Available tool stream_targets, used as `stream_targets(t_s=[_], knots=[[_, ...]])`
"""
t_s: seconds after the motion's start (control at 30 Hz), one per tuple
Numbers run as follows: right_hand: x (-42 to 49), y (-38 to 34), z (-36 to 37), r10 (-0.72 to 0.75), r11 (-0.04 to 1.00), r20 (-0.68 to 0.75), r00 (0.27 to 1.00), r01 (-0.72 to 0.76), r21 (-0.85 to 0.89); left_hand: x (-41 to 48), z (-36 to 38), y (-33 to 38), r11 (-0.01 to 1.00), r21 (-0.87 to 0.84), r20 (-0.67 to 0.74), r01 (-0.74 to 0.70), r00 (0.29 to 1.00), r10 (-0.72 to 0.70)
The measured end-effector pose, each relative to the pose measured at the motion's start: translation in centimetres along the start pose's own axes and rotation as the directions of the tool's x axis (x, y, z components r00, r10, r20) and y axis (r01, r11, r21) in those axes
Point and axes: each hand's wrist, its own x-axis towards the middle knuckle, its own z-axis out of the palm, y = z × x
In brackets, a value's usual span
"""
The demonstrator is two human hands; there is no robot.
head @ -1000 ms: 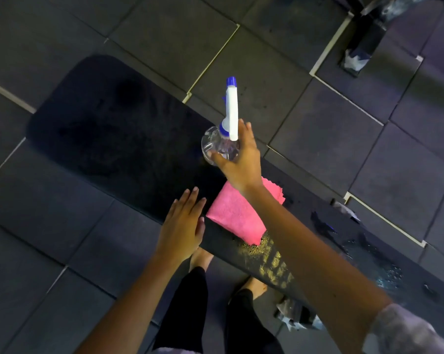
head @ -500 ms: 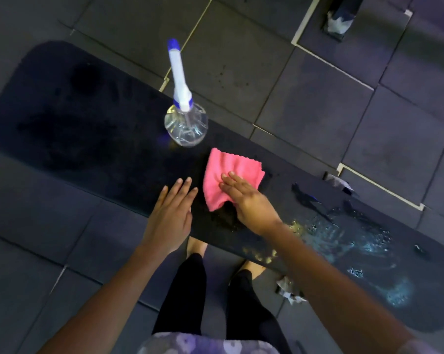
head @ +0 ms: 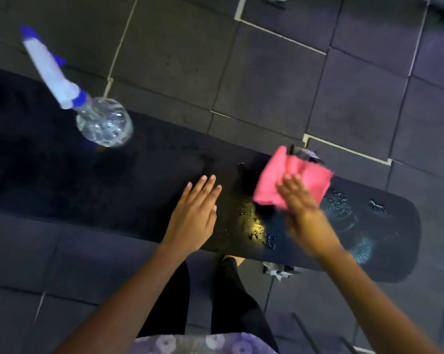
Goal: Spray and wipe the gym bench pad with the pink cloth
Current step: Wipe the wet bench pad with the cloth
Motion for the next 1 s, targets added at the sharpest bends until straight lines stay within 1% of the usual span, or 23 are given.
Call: stream_targets(t_s=[0.03, 0.07, 0.1, 0.13, 0.17, 0.2, 0.23, 0.27, 0.3, 0.37, 0.4, 0.43, 0.47, 0.53, 0.6, 0.63, 0.67, 0.7, 0.73, 0.8, 0.87, 0.93, 1.0], knots=[[-0.4, 0.1, 0.9, 0.035, 0.997, 0.16, 0.987, -0.023, -0.074, 0.4, 0.5, 0.4, 1.0, 0.008, 0.013, -0.002, 1.0, 0.002], [-0.8, 0.2, 1.9, 0.082, 0.988, 0.251, 0.964, -0.046, -0.146, 0.7, 1.0, 0.7, 1.0, 0.016, 0.025, 0.0, 1.0, 0.0], [-1.1, 0.2, 2.9, 0.11, 0.983, 0.246, 0.963, -0.069, -0.171, 1.0, 1.4, 1.0, 1.0, 0.023, 0.035, 0.003, 0.999, -0.004], [-1.4, 0.0, 3.7, 0.137, 0.985, 0.162, 0.977, -0.116, -0.131, 1.3, 1.8, 1.2, 1.0, 0.028, 0.039, 0.009, 0.999, -0.01], [-1.5, -0.5, 4.3, 0.188, 0.981, 0.041, 0.981, -0.186, -0.047, 1.6, 2.2, 1.3, 0.999, 0.033, 0.036, 0.012, 0.999, -0.013], [-1.2, -1.0, 4.7, 0.267, 0.964, -0.063, 0.962, -0.265, 0.028, 1.8, 2.5, 1.5, 0.999, 0.04, 0.029, 0.011, 1.0, -0.012], [-0.6, -1.4, 5.0, 0.353, 0.935, -0.135, 0.926, -0.346, 0.075, 2.1, 2.8, 1.6, 0.999, 0.049, 0.02, 0.005, 1.0, -0.006], [0.2, -1.6, 5.3, 0.432, 0.902, -0.172, 0.885, -0.421, 0.098, 2.4, 3.0, 1.6, 0.998, 0.058, 0.012, -0.004, 1.0, 0.003], [1.3, -1.7, 5.7, 0.5, 0.866, -0.178, 0.848, -0.488, 0.109, 2.8, 3.1, 1.7, 0.998, 0.067, 0.001, -0.013, 1.0, 0.012], [4.1, -1.8, 6.6, 0.596, 0.803, -0.135, 0.791, -0.586, 0.109, 3.7, 3.4, 1.6, 0.995, 0.095, -0.017, -0.021, 1.0, 0.023], [5.3, -1.9, 7.1, 0.619, 0.786, -0.129, 0.775, -0.612, 0.092, 4.2, 3.4, 1.5, 0.993, 0.112, -0.023, -0.021, 0.999, 0.024], [6.3, -2.0, 7.5, 0.618, 0.785, -0.146, 0.773, -0.616, 0.061, 4.7, 3.5, 1.5, 0.992, 0.126, -0.026, -0.019, 0.999, 0.022], [6.9, -1.9, 7.8, 0.593, 0.8, -0.17, 0.787, -0.599, 0.018, 5.1, 3.6, 1.5, 0.99, 0.137, -0.025, -0.016, 1.0, 0.019], [7.1, -1.4, 8.2, 0.491, 0.856, -0.188, 0.85, -0.511, -0.075, 5.7, 3.8, 1.5, 0.988, 0.155, -0.009, -0.015, 1.0, 0.017], [6.3, 0.2, 7.8, 0.308, 0.924, -0.154, 0.939, -0.334, -0.188, 5.9, 4.0, 1.7, 0.986, 0.167, 0.001, -0.014, 1.0, 0.014], [5.8, 1.4, 7.5, 0.207, 0.943, -0.134, 0.969, -0.234, -0.237, 5.9, 4.1, 1.8, 0.985, 0.171, 0.002, -0.013, 1.0, 0.013], [5.3, 2.7, 7.0, 0.129, 0.948, -0.124, 0.984, -0.159, -0.274, 5.7, 4.2, 2.0, 0.984, 0.176, 0.004, -0.016, 1.0, 0.016], [4.6, 4.3, 6.4, 0.094, 0.947, -0.134, 0.987, -0.13, -0.295, 5.5, 4.3, 2.2, 0.983, 0.181, 0.009, -0.026, 1.0, 0.025], [3.7, 5.8, 5.8, 0.107, 0.943, -0.155, 0.982, -0.15, -0.296, 5.2, 4.5, 2.5, 0.982, 0.186, 0.018, -0.043, 0.999, 0.04], [1.4, 8.1, 5.2, 0.215, 0.936, -0.198, 0.956, -0.26, -0.239, 4.7, 5.1, 3.2, 0.978, 0.188, 0.047, -0.088, 0.996, 0.081], [-0.3, 8.3, 5.5, 0.313, 0.921, -0.218, 0.924, -0.352, -0.168, 4.3, 5.8, 4.1, 0.974, 0.188, 0.075, -0.129, 0.99, 0.117], [-0.3, 6.8, 6.6, 0.349, 0.916, -0.207, 0.914, -0.379, -0.132, 4.2, 6.5, 5.0, 0.975, 0.18, 0.078, -0.132, 0.99, 0.12], [1.0, 5.6, 7.0, 0.333, 0.927, -0.192, 0.923, -0.358, -0.114, 4.5, 7.0, 5.7, 0.979, 0.171, 0.064, -0.107, 0.993, 0.097]])
